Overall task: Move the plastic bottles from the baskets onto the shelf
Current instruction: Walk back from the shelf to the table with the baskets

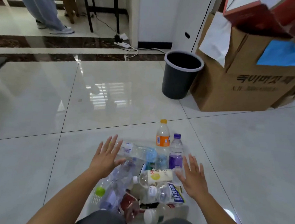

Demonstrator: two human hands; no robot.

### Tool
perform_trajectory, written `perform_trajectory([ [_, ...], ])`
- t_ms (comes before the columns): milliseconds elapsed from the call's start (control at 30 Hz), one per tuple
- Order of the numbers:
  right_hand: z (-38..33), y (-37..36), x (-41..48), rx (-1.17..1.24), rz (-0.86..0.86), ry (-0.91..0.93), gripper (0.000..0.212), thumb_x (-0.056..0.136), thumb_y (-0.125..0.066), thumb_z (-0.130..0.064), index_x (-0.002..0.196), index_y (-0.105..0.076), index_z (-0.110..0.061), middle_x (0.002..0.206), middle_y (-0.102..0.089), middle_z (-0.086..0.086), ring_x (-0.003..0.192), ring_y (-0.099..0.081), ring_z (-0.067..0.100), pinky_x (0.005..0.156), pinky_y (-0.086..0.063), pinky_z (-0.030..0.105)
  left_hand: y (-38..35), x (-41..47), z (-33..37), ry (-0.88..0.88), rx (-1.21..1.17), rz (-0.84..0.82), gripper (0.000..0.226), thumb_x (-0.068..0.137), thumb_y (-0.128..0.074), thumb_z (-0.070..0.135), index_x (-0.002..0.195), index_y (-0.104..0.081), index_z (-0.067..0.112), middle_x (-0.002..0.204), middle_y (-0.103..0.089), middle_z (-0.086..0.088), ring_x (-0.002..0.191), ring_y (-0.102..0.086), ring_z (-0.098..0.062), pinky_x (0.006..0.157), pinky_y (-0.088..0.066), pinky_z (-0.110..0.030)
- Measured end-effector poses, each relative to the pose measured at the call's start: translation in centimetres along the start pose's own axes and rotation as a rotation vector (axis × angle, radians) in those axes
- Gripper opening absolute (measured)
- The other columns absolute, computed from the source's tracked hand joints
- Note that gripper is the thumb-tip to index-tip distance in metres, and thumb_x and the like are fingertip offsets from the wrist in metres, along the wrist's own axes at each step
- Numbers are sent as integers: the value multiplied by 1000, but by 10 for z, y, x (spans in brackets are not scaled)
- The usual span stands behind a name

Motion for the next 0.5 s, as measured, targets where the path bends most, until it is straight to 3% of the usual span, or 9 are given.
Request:
perform_trajectory([
  [67,3,-13,-8,-15,-73,-19,75,95,-15,-64,151,18,-27,160,24,3,147,21,20,118,10,44,-10,-8,-8,36,-15,-58,116,42,44,79,141,31,19,145,43,-4,140,32,-22,118,11,-41],
  [167,8,-26,-11,28,-157,-62,74,95,-17,-64,151,18,-28,159,26,2,147,22,21,118,6,50,-31,-16,-13,38,-30,-137,116,44,41,80,141,31,17,147,41,-9,143,29,-27,118,10,-42],
  [233,8,-30,-11,161,-134,-139,77,96,-23,-62,151,18,-28,159,26,1,148,20,22,118,-3,55,-41,-14,-15,91,-89,-135,106,58,28,82,140,33,16,146,43,-8,143,29,-26,119,8,-44],
  [367,9,-35,-12,471,-78,-386,85,94,-32,-61,152,17,-23,161,16,5,149,5,27,115,-16,57,-51,-10,-25,341,-267,-159,89,91,-19,68,147,28,18,153,36,-8,146,23,-27,119,-6,-53],
  [500,13,-35,-8,596,-48,-505,79,97,-32,-57,154,6,-17,162,-3,10,148,-8,32,114,-17,56,-68,-11,-19,188,-168,-268,78,97,-19,62,150,21,21,155,34,-4,146,24,-22,118,-6,-52],
])
Point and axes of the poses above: each hand's wrist, its own x-axis towards the middle knuckle, its own y-axis out of the back of the hand, z = x × y, the point moved 3 cm from there along x, towards the middle knuckle
